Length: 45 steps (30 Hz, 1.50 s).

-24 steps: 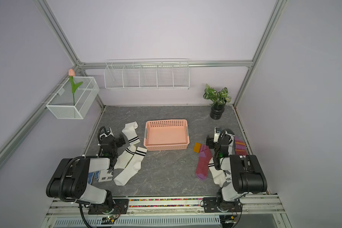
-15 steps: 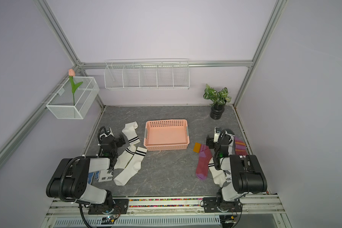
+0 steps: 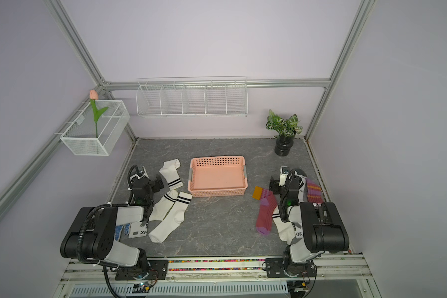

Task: Place the socks together as a pair
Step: Pick up the sock from the center of the board.

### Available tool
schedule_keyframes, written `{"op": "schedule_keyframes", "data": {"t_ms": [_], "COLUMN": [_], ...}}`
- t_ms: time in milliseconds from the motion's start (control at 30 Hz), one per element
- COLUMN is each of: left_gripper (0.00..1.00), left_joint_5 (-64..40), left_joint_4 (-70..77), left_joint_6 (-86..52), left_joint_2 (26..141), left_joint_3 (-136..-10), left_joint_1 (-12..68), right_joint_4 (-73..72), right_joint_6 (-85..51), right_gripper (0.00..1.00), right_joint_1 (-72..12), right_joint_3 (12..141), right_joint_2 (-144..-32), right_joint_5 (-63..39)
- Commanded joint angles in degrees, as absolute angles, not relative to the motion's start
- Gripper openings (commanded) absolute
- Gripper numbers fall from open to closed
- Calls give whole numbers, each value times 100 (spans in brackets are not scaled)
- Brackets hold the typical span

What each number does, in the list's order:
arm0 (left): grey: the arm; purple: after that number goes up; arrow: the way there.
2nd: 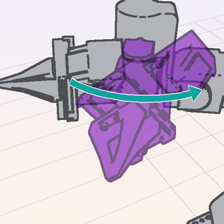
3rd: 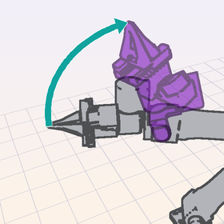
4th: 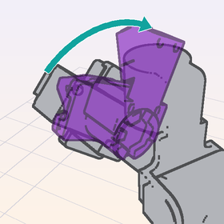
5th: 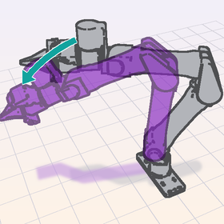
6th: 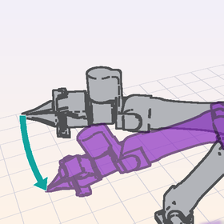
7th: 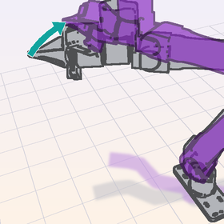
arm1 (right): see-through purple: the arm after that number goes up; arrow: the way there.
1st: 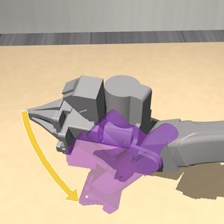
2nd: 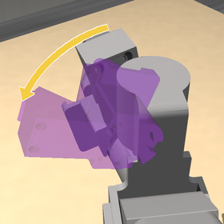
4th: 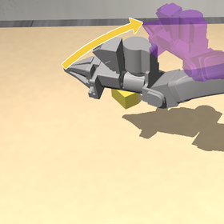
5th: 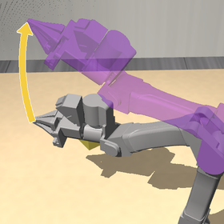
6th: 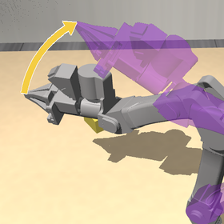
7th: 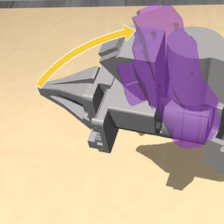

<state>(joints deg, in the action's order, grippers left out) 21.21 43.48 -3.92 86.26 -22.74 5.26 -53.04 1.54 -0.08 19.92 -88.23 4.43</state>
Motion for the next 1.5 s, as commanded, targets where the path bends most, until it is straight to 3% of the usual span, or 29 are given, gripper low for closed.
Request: {"op": "schedule_keyframes", "data": {"t_ms": [0,167,233,300,467,567,633,733,800,900,1100,1300,1467], "left_gripper": [99,100,100,99,100,100,99,88,77,72,72,71,71], "left_joint_5": [2185,2180,2122,2224,2528,3021,2434,1323,989,778,1267,992,686], "left_joint_4": [4496,4568,4625,3691,527,-428,-580,-1263,-2241,-3100,-3788,-3391,-3355], "left_joint_6": [-360,-293,-121,-152,-2101,-3763,-3928,-4163,-4616,-5034,-6043,-7520,-7708], "left_joint_2": [8683,8654,8399,7723,6381,6109,6018,6065,6210,6441,6760,7376,8319], "left_joint_3": [-2439,-2411,-2369,-2509,-3507,-3585,-3579,-3848,-4270,-4638,-4953,-4754,-5188], "left_joint_1": [510,510,543,623,624,615,615,615,624,747,1679,2195,2289], "right_joint_4": [-5493,-5527,-5267,-4520,-2087,-975,-887,-419,-18,-28,606,639,471], "right_joint_6": [229,276,406,512,-1109,-2416,-2670,-2848,-2950,-2952,-2593,-2475,-2328], "right_gripper": [88,89,89,89,89,89,89,89,89,89,90,100,100], "right_joint_1": [14,-70,-278,-579,-616,-492,-250,-132,-133,-147,-773,-1383,-1736], "right_joint_3": [2040,1975,1912,1983,2417,2332,2192,2336,2550,2683,3191,2971,2638], "right_joint_2": [-8886,-8760,-8290,-7523,-5907,-5136,-4843,-4783,-4919,-5162,-5660,-5406,-4913], "right_joint_5": [360,553,947,1594,1895,2293,1709,1102,906,154,24,228,456]}}
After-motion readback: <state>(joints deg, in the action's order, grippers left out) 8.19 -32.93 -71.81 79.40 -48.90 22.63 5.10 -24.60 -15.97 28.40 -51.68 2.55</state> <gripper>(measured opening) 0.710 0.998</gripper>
